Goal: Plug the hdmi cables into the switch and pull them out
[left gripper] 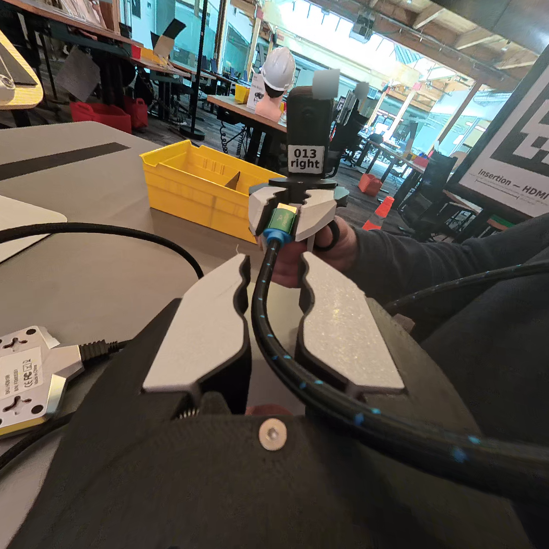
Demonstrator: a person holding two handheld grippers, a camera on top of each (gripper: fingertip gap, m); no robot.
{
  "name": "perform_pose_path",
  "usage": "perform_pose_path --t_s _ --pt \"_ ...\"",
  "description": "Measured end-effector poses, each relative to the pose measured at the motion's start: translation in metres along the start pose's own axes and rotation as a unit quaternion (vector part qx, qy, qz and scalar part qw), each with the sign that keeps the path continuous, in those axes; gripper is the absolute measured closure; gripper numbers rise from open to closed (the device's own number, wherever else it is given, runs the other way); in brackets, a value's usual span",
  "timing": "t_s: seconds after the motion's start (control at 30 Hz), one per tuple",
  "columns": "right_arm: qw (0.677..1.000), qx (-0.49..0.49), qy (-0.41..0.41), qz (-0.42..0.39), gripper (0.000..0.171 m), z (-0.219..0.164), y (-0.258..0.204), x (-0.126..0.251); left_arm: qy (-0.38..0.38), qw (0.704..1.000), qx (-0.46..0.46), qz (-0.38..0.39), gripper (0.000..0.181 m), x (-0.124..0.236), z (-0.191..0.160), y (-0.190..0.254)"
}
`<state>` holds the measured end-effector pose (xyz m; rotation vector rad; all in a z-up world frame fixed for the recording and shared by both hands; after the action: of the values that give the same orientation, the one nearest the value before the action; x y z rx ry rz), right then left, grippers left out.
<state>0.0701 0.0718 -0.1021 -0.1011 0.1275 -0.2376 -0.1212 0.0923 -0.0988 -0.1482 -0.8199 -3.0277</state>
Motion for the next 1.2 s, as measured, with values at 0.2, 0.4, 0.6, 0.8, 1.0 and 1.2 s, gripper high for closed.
perform_pose_path --t_s 0.2,0.4,0.6,0.8,1.0,1.2 --pt "1.0 -0.01 0.008 0.013 0.153 -0.001 -0.002 -0.005 0.008 1.0 0.011 -0.007 0.15 -0.009 -0.004 0.002" --pt "0.999 -0.022 0.015 0.021 0.152 -0.002 -0.002 -0.005 0.025 0.999 0.021 -0.022 0.156 -0.011 -0.006 0.004" --pt "0.999 -0.037 0.021 0.032 0.152 -0.002 0.0 -0.002 0.035 0.999 0.016 -0.027 0.167 -0.009 -0.004 0.006" --pt "0.997 -0.053 0.025 0.043 0.152 -0.003 0.001 -0.002 0.037 0.999 0.019 -0.029 0.167 -0.009 -0.005 0.006" --pt "0.997 -0.056 0.031 0.049 0.148 -0.002 0.002 0.001 0.037 0.999 0.014 -0.022 0.168 -0.006 -0.002 0.006" --pt "0.998 -0.037 0.027 0.036 0.153 0.002 0.005 0.01 0.032 0.999 0.006 -0.015 0.168 0.0 0.001 0.006"
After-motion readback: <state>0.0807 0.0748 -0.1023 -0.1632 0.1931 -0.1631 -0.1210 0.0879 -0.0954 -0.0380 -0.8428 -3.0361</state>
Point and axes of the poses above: each gripper's, where its closed fingertips meet, x back along the fingers, z out of its top, y = z × x across the jaws, the point moved 10 cm from there along x, back along the fingers, and after that the axes turned 12 degrees about x, right-handed, at the moved point
